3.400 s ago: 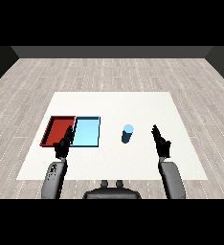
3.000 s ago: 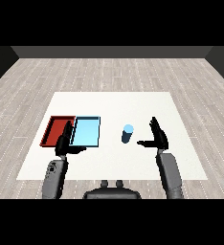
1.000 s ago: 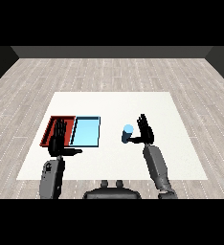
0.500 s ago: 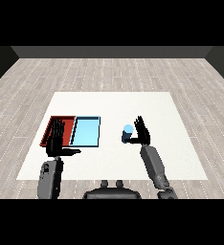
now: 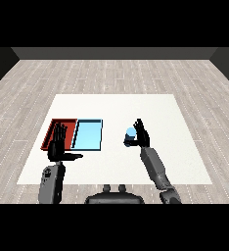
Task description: Pick the blue can and put it in the blue box
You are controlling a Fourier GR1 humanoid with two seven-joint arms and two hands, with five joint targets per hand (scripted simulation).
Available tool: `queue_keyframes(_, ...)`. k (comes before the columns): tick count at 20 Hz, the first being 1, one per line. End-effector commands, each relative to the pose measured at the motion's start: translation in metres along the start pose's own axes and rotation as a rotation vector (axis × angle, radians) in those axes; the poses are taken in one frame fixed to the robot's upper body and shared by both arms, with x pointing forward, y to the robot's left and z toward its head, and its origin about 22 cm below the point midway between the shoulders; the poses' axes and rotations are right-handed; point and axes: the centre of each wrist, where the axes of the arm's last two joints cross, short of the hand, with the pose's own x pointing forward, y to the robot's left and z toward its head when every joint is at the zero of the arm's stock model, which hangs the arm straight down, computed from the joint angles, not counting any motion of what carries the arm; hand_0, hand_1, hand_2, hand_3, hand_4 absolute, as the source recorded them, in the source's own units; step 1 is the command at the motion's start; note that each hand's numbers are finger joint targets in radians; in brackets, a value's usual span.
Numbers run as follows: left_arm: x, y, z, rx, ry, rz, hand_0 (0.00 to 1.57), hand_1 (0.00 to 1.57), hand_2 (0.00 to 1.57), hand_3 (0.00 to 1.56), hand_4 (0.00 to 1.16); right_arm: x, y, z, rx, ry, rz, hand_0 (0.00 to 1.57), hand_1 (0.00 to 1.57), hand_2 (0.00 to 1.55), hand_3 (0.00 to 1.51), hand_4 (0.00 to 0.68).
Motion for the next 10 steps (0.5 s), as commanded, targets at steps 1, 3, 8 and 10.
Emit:
queue_keyframes(1, -0.006, -0.001, -0.002, 0.010, 0.001, 0.004, 0.00, 0.00, 0.00, 0.00, 0.00, -0.002, -0.009, -0.008, -0.005, 0.022, -0.006, 0.00, 0.00, 0.00, 0.00, 0.000)
queue_keyframes(3, -0.007, 0.006, 0.001, 0.015, -0.001, 0.010, 0.00, 0.00, 0.00, 0.00, 0.00, -0.014, -0.004, -0.002, 0.009, 0.028, 0.002, 0.00, 0.00, 0.00, 0.00, 0.000)
queue_keyframes(8, -0.004, -0.011, 0.004, 0.008, 0.006, 0.030, 0.00, 0.00, 0.00, 0.00, 0.00, -0.006, 0.000, -0.013, 0.017, 0.055, -0.007, 0.00, 0.00, 0.00, 0.00, 0.000)
queue_keyframes(10, -0.007, -0.021, -0.010, 0.013, -0.004, -0.024, 0.00, 0.00, 0.00, 0.00, 0.00, -0.012, -0.006, -0.018, 0.021, 0.066, -0.009, 0.00, 0.00, 0.00, 0.00, 0.000)
